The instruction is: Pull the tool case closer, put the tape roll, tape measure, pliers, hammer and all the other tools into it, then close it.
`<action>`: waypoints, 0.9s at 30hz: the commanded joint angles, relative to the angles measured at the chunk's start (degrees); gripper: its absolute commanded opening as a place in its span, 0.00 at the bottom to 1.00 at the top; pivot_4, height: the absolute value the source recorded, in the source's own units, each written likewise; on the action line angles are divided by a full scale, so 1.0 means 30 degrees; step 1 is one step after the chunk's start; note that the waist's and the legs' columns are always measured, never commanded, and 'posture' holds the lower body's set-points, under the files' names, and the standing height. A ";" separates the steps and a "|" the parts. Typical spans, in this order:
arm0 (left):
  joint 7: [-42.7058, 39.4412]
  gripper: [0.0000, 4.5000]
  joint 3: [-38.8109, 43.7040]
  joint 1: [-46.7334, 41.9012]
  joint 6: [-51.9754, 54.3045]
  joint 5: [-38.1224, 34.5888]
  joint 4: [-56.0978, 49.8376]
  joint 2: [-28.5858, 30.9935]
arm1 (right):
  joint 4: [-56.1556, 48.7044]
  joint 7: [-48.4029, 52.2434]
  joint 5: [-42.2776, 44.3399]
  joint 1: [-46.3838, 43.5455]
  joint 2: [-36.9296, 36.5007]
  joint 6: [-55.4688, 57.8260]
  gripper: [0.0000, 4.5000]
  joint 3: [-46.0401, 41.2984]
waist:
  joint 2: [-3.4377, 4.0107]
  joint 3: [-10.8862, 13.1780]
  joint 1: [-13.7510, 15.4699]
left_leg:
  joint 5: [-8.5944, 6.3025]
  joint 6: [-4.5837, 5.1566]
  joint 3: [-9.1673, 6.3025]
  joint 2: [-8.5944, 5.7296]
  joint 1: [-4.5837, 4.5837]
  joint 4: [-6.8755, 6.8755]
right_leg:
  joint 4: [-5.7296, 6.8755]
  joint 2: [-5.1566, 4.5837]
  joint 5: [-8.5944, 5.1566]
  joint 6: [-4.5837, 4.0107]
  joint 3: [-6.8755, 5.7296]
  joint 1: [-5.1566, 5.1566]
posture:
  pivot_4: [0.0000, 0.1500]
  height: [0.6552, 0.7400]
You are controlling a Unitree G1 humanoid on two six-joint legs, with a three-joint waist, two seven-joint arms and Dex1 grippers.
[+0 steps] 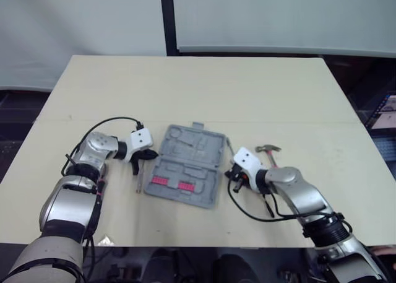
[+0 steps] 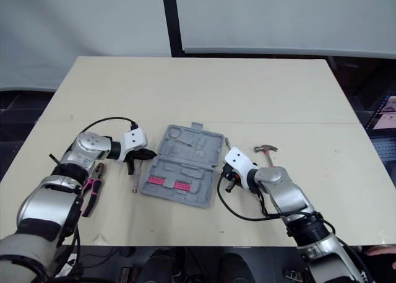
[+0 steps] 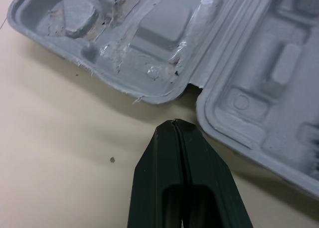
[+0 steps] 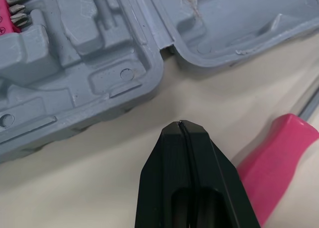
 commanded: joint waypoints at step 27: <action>-0.3999 0.00 -0.0360 0.4790 0.0358 -0.0887 -0.5778 0.0688 | -0.0437 0.2262 0.0098 -0.0354 0.0362 -0.0753 0.01 0.0466 | 0.0031 -0.0019 -0.0121 | -0.0033 -0.0056 0.0005 0.0028 0.0027 -0.0008 | 0.0015 0.0001 0.0000 -0.0001 -0.0052 -0.0006 | 1.00 1.00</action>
